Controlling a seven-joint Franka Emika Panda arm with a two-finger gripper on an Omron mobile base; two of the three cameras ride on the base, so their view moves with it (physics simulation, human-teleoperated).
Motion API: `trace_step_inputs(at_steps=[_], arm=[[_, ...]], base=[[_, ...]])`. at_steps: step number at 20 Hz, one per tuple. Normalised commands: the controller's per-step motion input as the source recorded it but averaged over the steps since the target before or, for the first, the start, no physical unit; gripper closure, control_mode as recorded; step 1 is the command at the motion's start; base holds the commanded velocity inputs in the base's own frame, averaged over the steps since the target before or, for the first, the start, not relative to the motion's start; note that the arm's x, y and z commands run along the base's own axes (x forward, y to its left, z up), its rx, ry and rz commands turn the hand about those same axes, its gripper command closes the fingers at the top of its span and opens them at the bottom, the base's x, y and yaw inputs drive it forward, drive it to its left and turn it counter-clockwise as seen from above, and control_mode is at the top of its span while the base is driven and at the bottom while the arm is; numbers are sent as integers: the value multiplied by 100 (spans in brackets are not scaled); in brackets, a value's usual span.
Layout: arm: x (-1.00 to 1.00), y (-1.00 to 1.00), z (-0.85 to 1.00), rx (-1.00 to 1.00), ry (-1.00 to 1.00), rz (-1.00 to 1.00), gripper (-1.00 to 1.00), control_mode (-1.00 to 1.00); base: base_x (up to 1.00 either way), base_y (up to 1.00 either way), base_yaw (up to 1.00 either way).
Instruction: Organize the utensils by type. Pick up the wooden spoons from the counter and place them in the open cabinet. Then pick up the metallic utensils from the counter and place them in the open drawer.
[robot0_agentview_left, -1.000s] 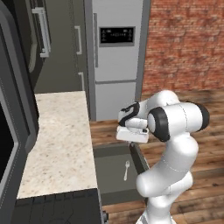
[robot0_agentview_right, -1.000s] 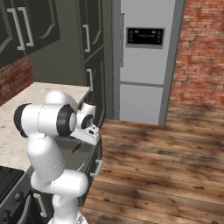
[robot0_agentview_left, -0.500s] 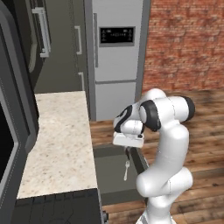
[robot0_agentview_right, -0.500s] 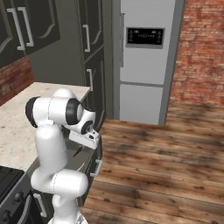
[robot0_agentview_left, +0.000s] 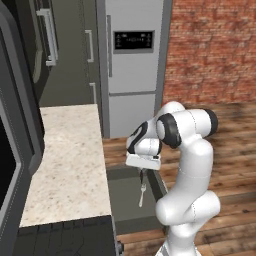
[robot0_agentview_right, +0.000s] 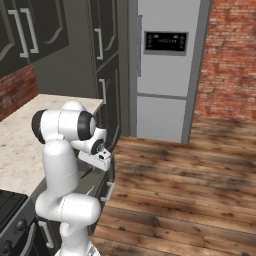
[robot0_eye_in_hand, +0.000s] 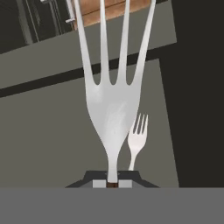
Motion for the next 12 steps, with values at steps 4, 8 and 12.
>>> trace_step_inputs(at_steps=[4,8,12], arm=[[0,0,-40,0,0,0,100,-100],[-1,-17,-43,0,0,0,100,-100],[-4,-35,-47,0,0,0,100,-100]], base=[[0,0,0],[0,0,0],[0,0,0]])
